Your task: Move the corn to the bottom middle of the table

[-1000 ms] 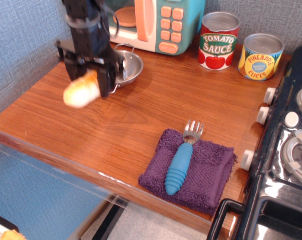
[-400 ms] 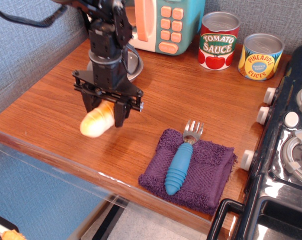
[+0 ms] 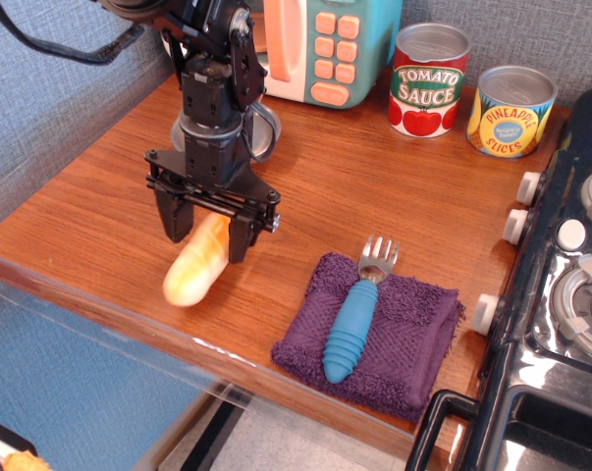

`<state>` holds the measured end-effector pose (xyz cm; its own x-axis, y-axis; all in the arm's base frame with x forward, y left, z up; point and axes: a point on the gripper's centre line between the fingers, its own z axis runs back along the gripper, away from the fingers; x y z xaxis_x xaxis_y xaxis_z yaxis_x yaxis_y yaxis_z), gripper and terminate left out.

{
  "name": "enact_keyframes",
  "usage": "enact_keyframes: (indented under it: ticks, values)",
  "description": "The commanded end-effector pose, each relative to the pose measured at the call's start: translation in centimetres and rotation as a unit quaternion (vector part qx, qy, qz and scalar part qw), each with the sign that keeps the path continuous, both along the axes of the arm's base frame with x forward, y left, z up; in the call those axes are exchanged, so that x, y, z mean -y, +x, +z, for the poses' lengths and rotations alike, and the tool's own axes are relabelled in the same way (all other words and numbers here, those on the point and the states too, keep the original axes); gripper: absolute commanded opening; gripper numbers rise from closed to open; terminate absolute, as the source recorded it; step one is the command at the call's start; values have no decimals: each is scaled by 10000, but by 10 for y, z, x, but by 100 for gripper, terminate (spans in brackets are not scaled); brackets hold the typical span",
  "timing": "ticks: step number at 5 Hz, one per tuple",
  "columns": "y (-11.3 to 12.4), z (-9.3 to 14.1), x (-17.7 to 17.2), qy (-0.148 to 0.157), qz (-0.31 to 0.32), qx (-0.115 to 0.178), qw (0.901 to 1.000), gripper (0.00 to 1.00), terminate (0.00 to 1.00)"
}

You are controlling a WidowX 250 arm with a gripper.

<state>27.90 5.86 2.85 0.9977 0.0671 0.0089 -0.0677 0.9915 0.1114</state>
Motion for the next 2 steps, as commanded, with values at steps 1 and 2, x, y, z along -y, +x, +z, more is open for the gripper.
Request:
enact_keyframes:
  ticks: [1,2]
  values:
    - [4,28,-10,-110,-65,247,9996,100,0]
    - [-3,68,-16,-348,24,615,9975,100,0]
